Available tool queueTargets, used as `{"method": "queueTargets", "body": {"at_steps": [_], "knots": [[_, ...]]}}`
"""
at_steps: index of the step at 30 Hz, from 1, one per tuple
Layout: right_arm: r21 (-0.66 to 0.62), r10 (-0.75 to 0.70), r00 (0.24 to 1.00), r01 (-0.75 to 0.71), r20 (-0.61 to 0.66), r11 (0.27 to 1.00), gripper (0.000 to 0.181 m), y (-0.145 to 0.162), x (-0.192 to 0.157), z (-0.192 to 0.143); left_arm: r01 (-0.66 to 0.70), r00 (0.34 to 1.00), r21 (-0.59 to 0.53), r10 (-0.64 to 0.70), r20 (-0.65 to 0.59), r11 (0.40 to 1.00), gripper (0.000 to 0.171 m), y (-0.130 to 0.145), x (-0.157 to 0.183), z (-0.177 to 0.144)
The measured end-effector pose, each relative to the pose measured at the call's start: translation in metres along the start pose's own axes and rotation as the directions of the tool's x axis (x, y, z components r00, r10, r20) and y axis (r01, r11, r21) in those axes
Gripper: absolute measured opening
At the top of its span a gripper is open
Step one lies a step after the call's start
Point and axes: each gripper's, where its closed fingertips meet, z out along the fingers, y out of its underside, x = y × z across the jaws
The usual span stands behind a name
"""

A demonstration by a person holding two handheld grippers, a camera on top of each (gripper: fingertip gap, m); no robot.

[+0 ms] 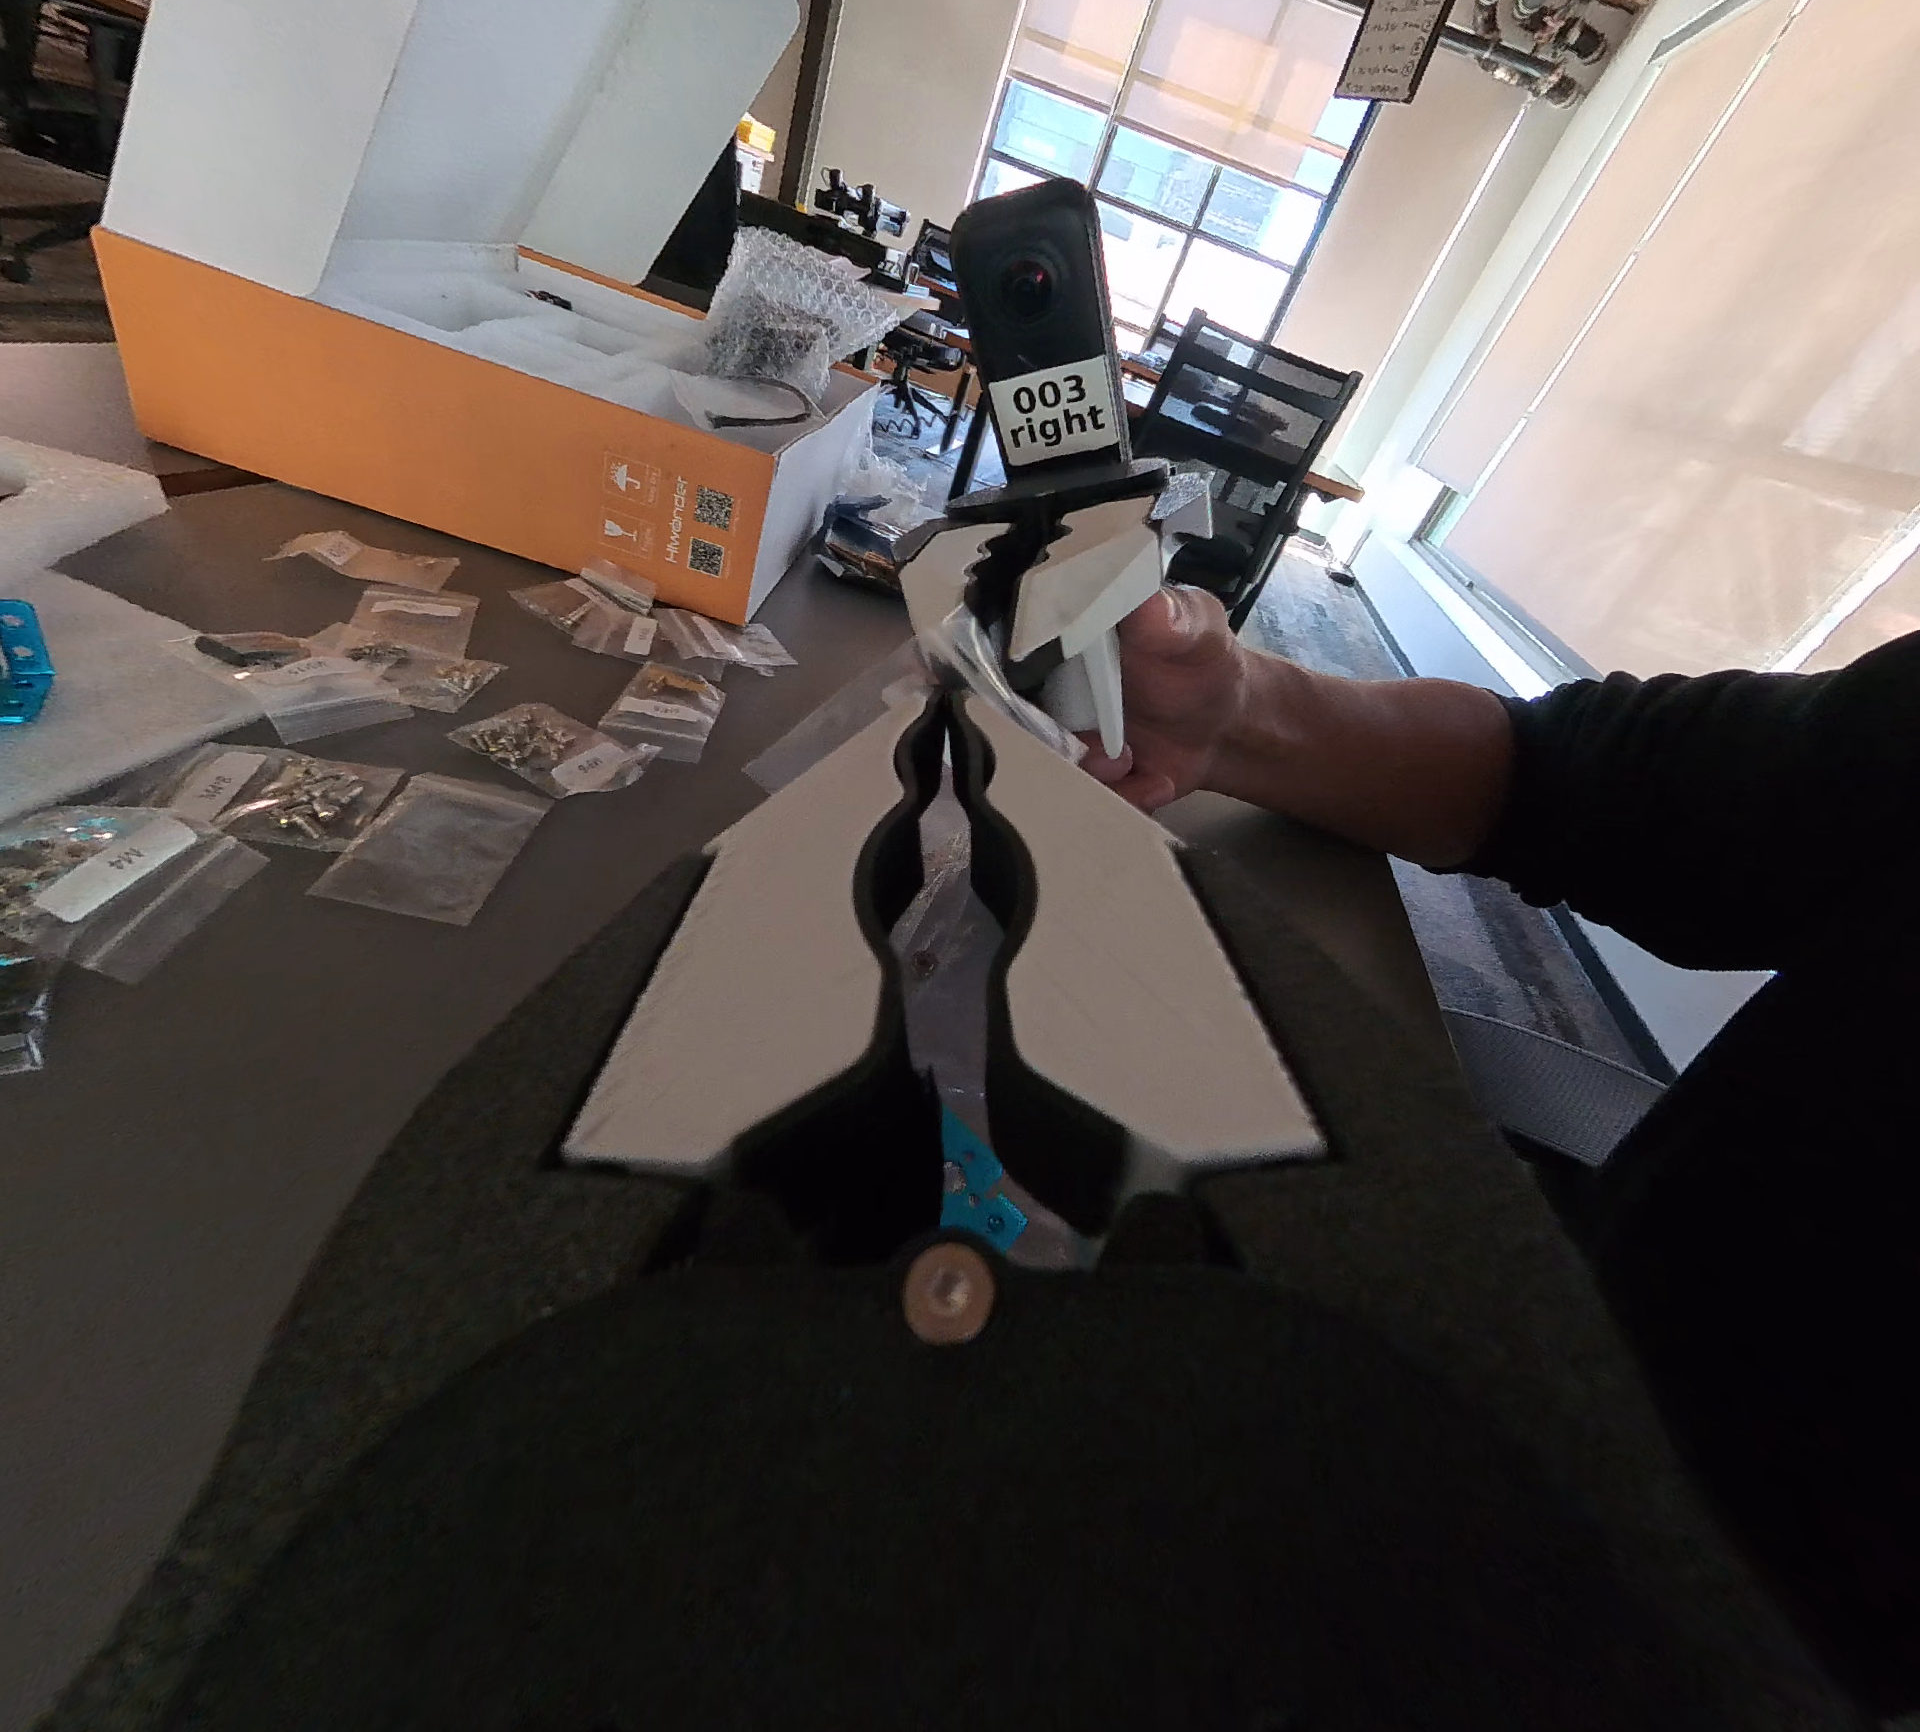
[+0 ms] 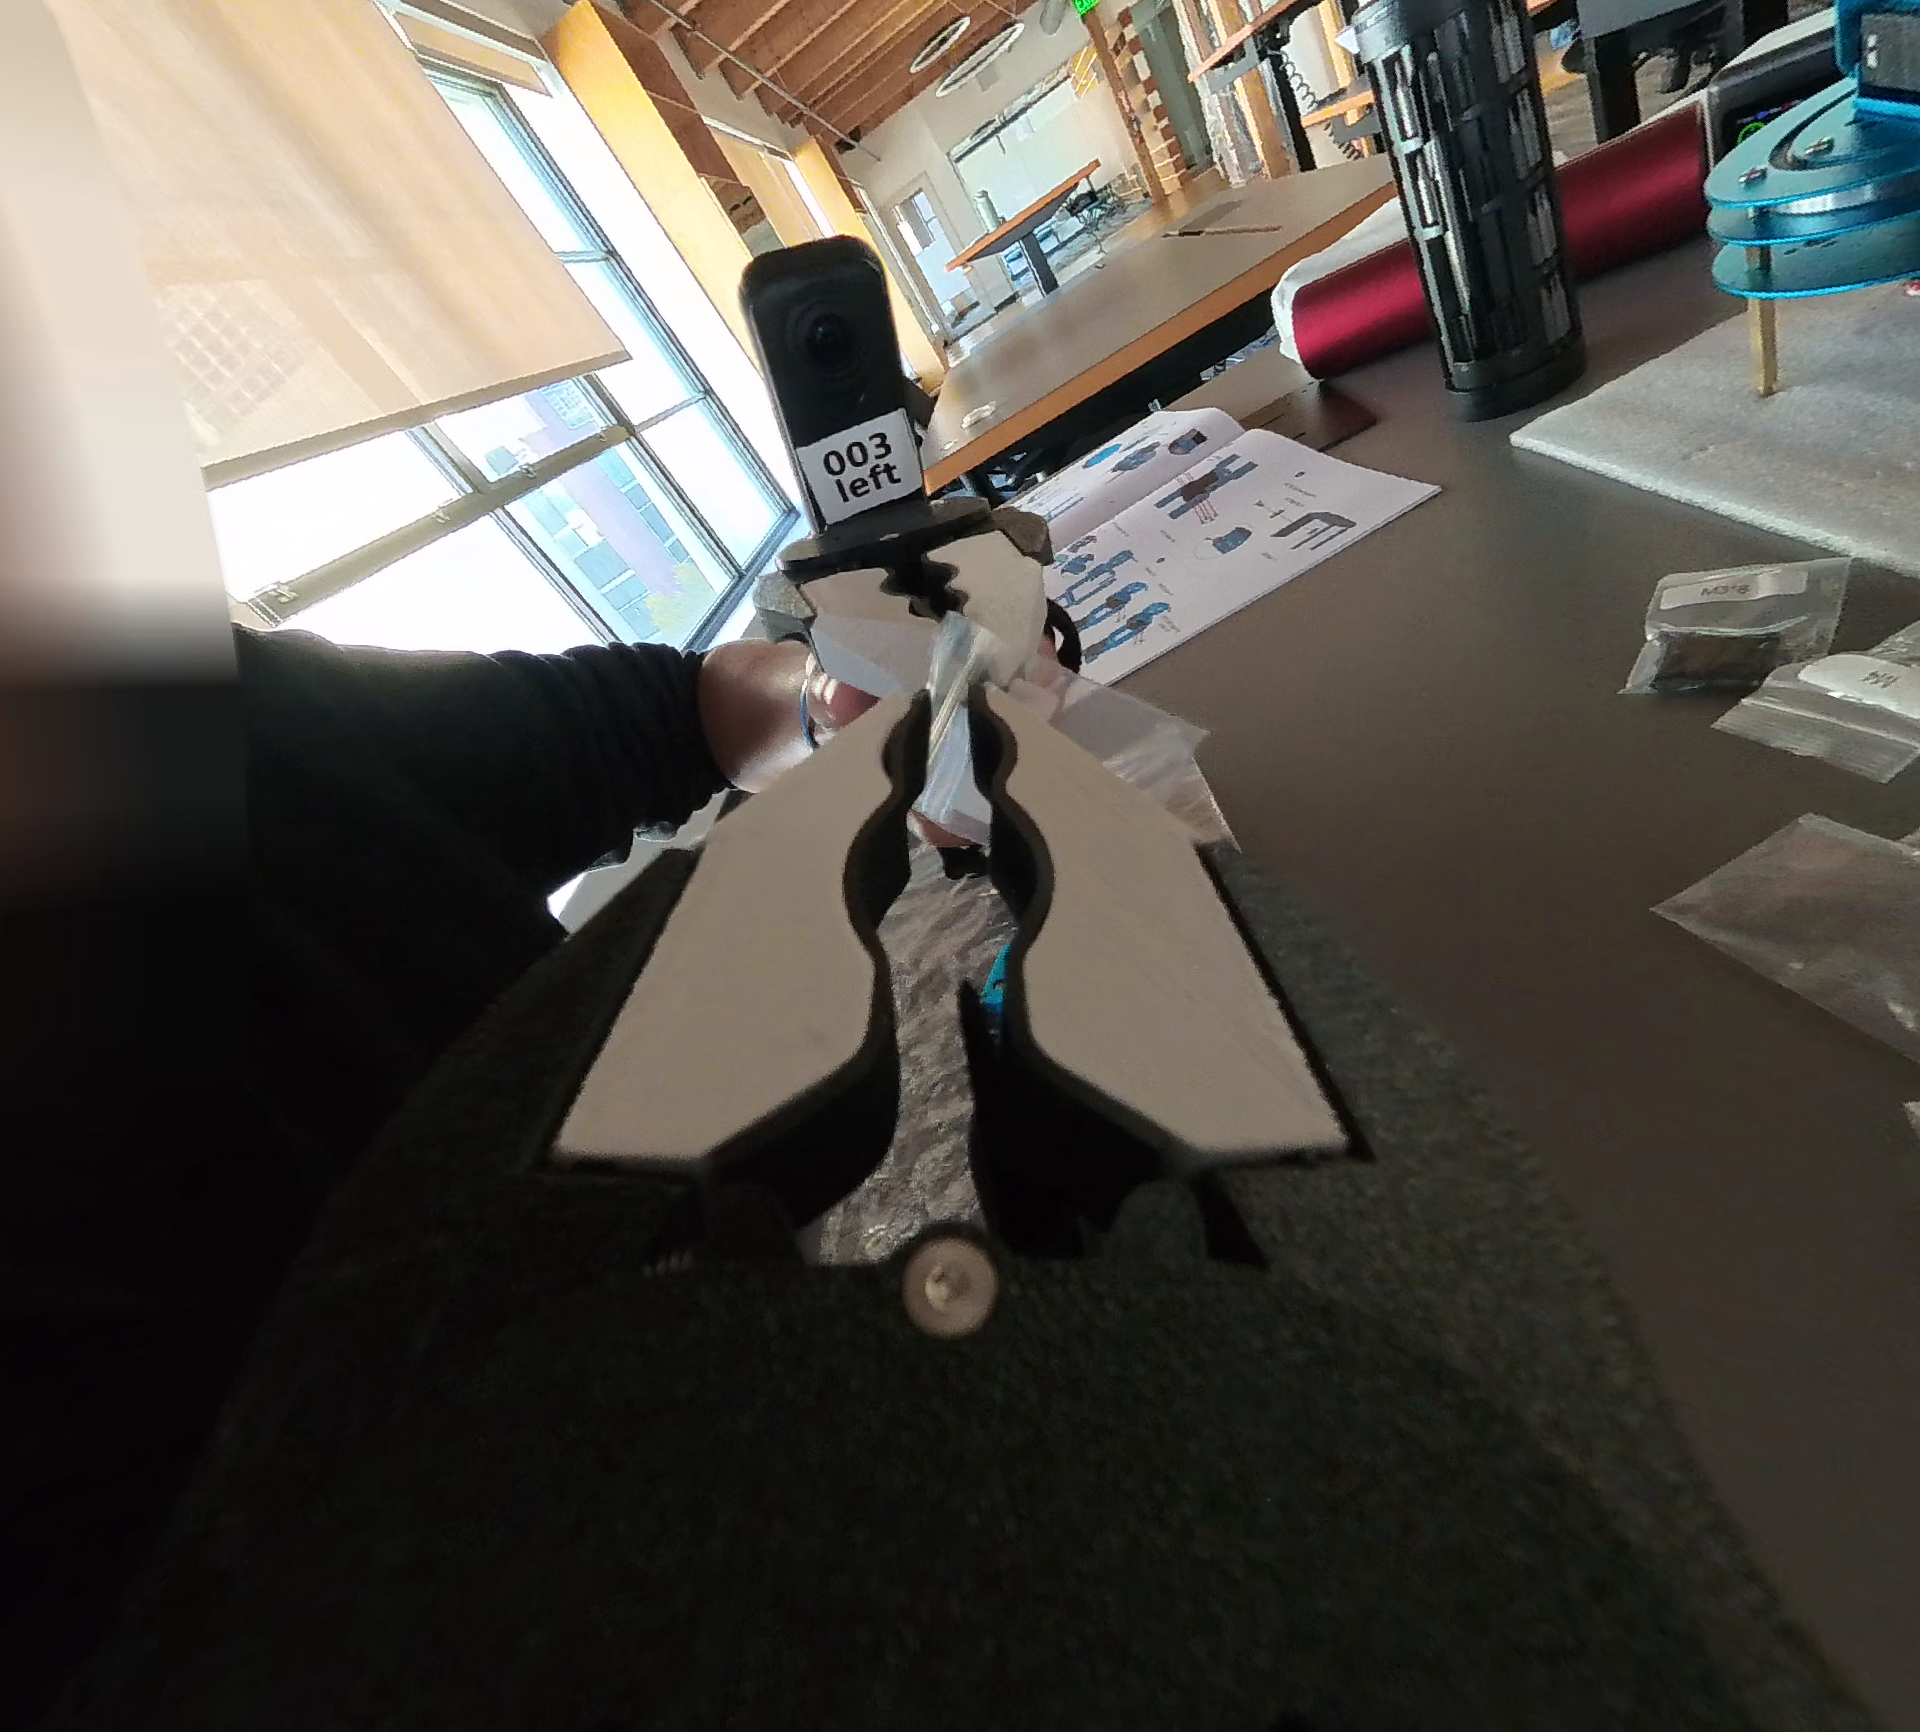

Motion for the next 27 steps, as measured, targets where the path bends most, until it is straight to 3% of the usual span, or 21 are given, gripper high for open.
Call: {"method": "queueTargets", "body": {"at_steps": [20,27], "knots": [[0.021,0.062,0.998,-0.062,-0.006,0.998,0.006,0.0007,0.0059,0.0009,-0.115,0.99,-0.027,0.117,0.073,0.993,0.0,0.0053,-0.0034,0.0018],[-0.013,-0.003,0.999,0.002,-0.044,1.0,0.006,0.0036,0.0067,0.0023,-0.138,0.987,-0.05,0.141,0.081,0.989,0.001,0.0086,-0.003,0.0028]]}}
